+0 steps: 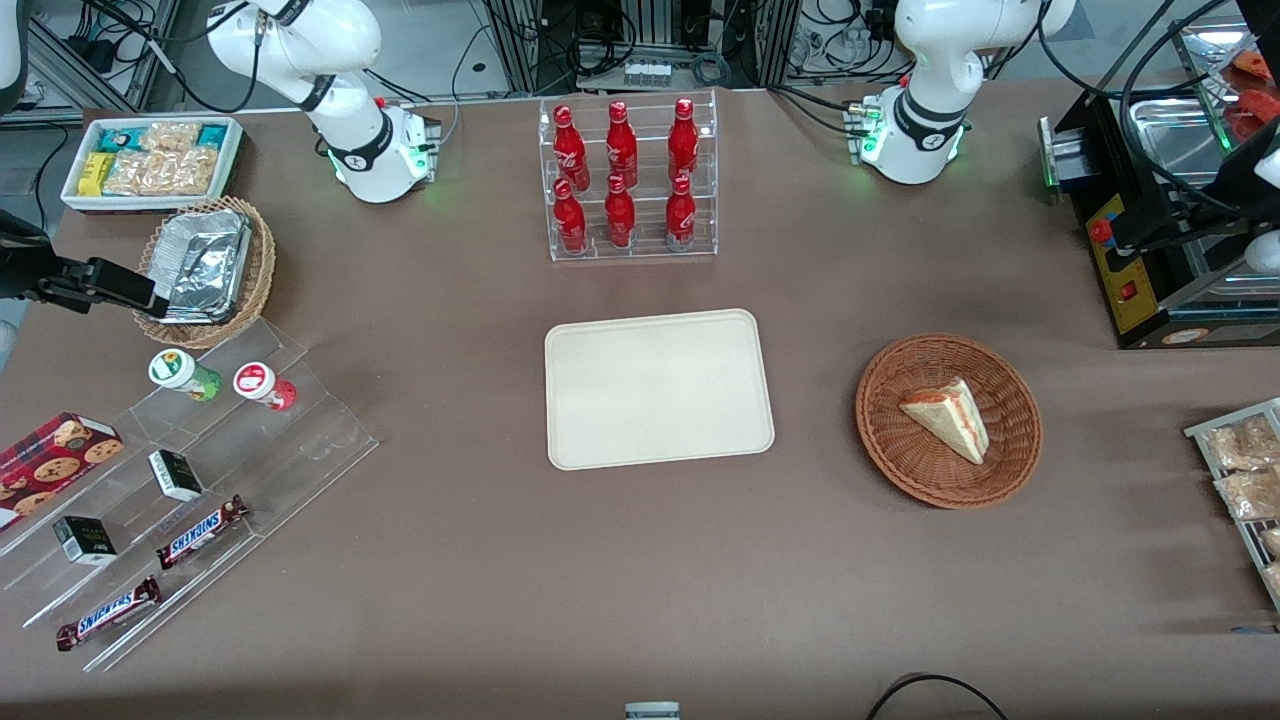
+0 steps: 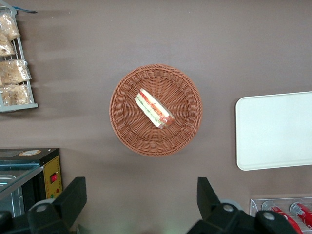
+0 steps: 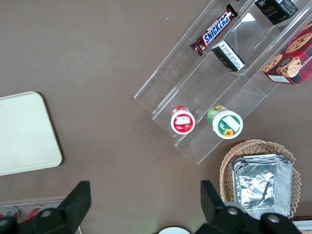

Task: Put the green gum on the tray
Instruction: 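Move the right gripper down toward the green-lidded gum tub on the rack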

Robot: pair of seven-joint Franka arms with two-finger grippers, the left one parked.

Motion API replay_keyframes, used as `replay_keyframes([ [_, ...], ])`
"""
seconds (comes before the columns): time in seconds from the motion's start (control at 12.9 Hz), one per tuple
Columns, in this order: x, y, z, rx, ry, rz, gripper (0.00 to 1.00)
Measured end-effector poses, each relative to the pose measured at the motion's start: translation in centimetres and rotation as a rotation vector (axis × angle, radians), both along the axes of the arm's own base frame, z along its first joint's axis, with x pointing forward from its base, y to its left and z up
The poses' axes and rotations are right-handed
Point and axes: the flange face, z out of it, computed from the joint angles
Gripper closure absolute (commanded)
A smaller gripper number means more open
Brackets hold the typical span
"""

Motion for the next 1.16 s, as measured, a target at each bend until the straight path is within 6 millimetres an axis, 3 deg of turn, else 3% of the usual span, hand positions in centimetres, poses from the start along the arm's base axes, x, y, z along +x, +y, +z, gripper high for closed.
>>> replay_keyframes([
  [0.31, 0.1, -0.5, -0.3, -0.034, 0.005, -0.001, 0.00],
  [0.47, 0.6, -0.8, -1.9, -0.040, 0.020, 0.026, 0.01],
  [0.7, 0.8, -4.0, -7.5, -0.029, -0.017, 0.185, 0.00],
  [0.93, -1.0, -7.4, -12.8, -0.018, -0.063, 0.396, 0.00],
  [1.16, -3.1, -9.1, -16.3, -0.026, -0.119, 0.587, 0.00],
])
